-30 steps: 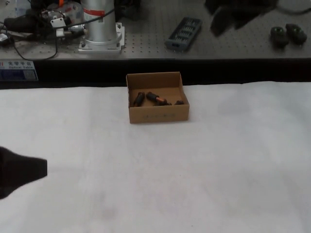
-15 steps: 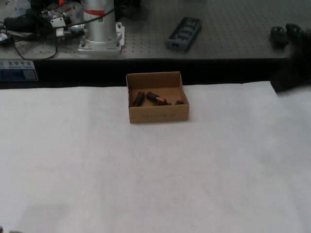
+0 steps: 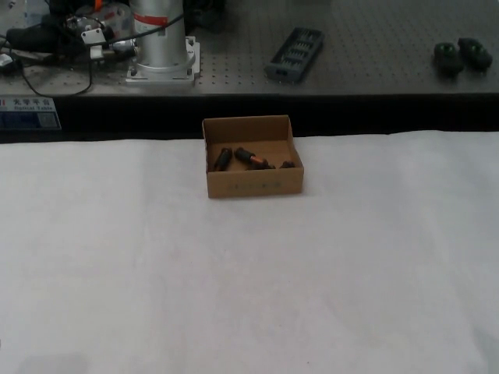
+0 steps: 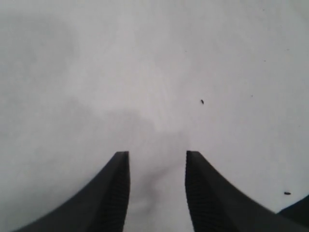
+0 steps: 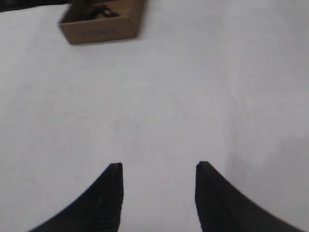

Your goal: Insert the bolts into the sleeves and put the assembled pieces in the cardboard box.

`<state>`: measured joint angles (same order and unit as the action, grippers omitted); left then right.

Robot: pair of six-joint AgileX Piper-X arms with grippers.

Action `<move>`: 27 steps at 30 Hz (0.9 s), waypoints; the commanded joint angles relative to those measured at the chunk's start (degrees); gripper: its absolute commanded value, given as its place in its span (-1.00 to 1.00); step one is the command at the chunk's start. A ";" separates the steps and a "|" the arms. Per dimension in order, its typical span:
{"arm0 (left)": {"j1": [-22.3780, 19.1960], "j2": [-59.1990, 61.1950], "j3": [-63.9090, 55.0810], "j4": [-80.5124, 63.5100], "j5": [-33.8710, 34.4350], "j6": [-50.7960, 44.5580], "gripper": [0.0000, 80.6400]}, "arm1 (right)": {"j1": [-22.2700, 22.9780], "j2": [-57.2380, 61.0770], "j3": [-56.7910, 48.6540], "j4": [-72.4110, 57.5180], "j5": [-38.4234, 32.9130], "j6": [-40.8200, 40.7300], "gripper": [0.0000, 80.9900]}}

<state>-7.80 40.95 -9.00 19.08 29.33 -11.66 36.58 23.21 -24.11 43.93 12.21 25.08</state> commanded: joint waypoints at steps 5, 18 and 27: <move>0.12 -0.43 8.43 -1.23 -0.44 -15.96 -0.30 | 0.23 -6.44 14.77 -1.52 2.65 11.95 -0.12; 0.12 -0.43 9.00 2.51 -4.43 -22.09 -0.30 | 0.23 -6.54 21.65 -4.86 2.67 15.23 -0.12; 0.12 -0.43 9.00 4.46 -7.24 -22.19 -0.30 | 0.23 -6.54 24.11 -8.60 2.49 15.65 -0.12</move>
<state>-7.63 39.92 -1.24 16.91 27.58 -33.31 36.58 17.29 0.46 36.35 14.73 40.28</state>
